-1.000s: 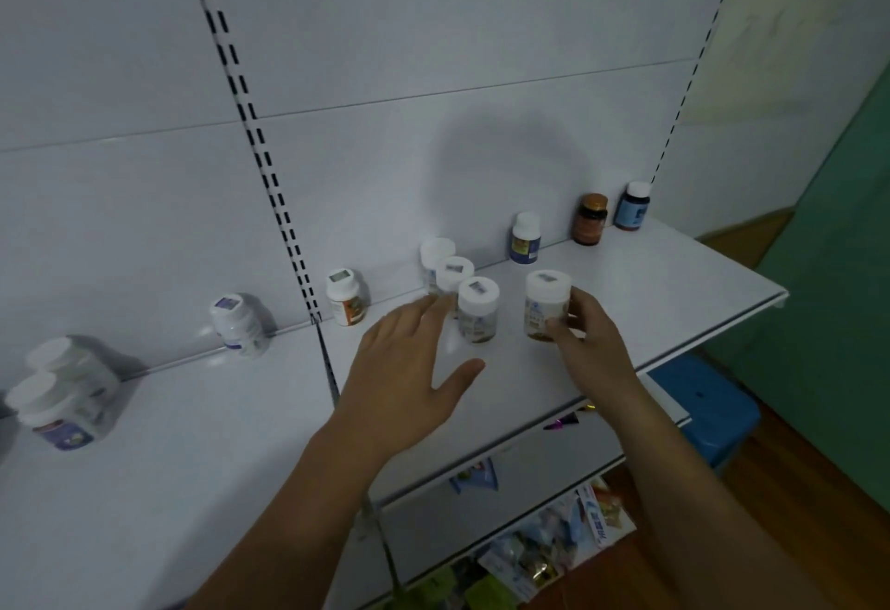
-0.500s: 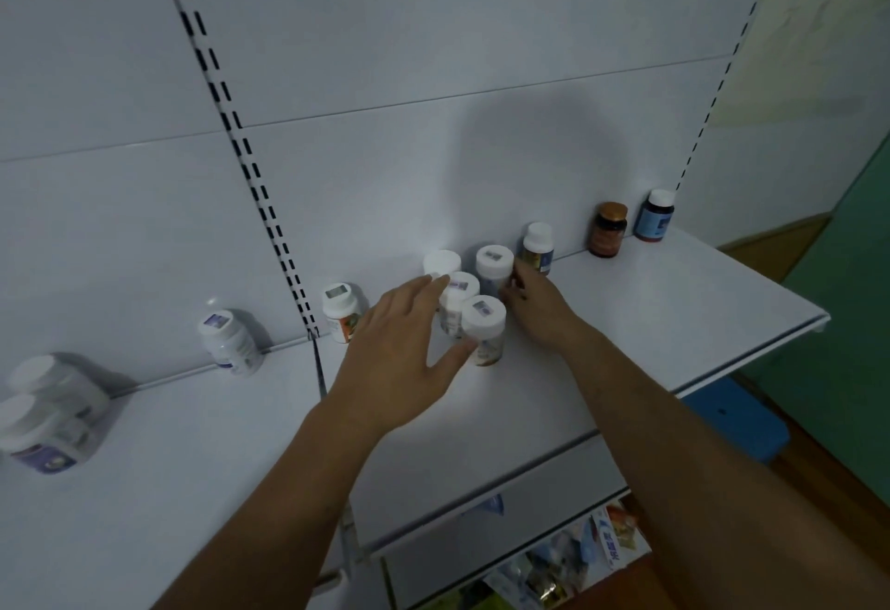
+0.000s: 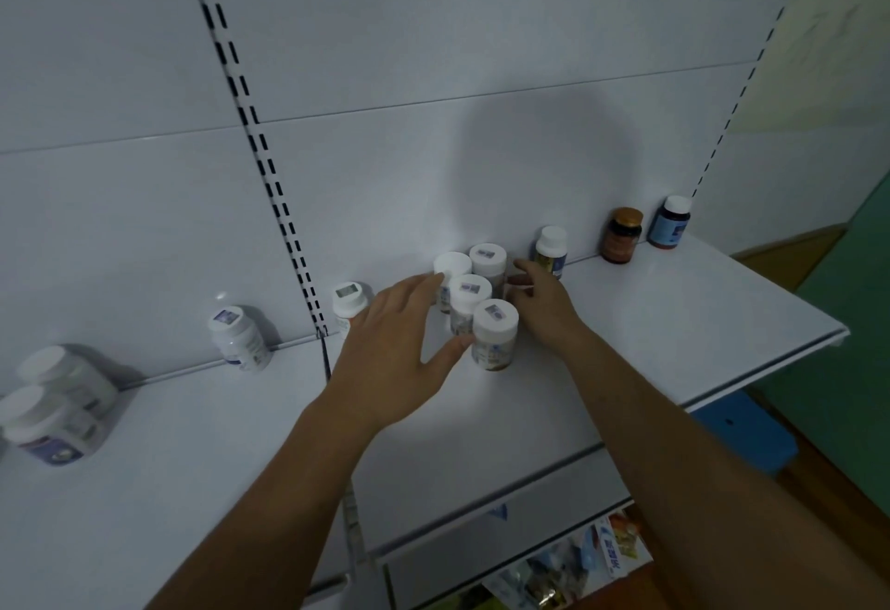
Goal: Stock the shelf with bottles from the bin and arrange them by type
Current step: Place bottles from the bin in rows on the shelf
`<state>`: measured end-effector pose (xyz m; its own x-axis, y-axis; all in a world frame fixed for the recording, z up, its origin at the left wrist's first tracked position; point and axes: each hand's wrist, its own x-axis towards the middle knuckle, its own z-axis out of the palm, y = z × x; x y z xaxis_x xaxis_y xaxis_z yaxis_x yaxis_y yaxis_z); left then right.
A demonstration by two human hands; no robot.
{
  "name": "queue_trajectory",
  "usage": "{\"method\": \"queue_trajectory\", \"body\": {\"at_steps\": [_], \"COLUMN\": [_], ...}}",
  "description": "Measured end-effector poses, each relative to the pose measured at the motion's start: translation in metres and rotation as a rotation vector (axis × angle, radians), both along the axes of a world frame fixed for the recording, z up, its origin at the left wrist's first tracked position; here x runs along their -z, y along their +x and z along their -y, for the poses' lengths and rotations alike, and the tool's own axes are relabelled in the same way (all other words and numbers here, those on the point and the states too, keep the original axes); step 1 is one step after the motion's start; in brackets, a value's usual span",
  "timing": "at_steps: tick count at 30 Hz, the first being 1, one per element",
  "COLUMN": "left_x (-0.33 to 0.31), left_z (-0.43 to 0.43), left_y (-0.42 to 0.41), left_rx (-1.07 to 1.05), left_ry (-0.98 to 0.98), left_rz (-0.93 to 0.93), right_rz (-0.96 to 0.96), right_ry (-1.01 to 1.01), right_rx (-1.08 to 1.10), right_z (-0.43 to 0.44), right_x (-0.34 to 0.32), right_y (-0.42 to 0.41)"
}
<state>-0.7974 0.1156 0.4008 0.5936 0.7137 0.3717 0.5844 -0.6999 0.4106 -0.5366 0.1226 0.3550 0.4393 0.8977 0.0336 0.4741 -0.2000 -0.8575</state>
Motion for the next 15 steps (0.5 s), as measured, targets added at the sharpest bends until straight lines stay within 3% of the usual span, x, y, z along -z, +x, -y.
{"method": "queue_trajectory", "body": {"at_steps": [7, 15], "left_x": [-0.014, -0.040], "left_z": [-0.003, 0.014], "left_y": [-0.011, -0.065], "left_rx": [-0.036, -0.116], "left_ry": [0.037, 0.088], "left_rz": [-0.001, 0.032], "right_rz": [0.009, 0.498], "right_ry": [0.193, 0.214], "right_rx": [0.059, -0.352], "right_z": [0.043, 0.090], "right_x": [-0.043, -0.101], "right_y": [-0.008, -0.104]}}
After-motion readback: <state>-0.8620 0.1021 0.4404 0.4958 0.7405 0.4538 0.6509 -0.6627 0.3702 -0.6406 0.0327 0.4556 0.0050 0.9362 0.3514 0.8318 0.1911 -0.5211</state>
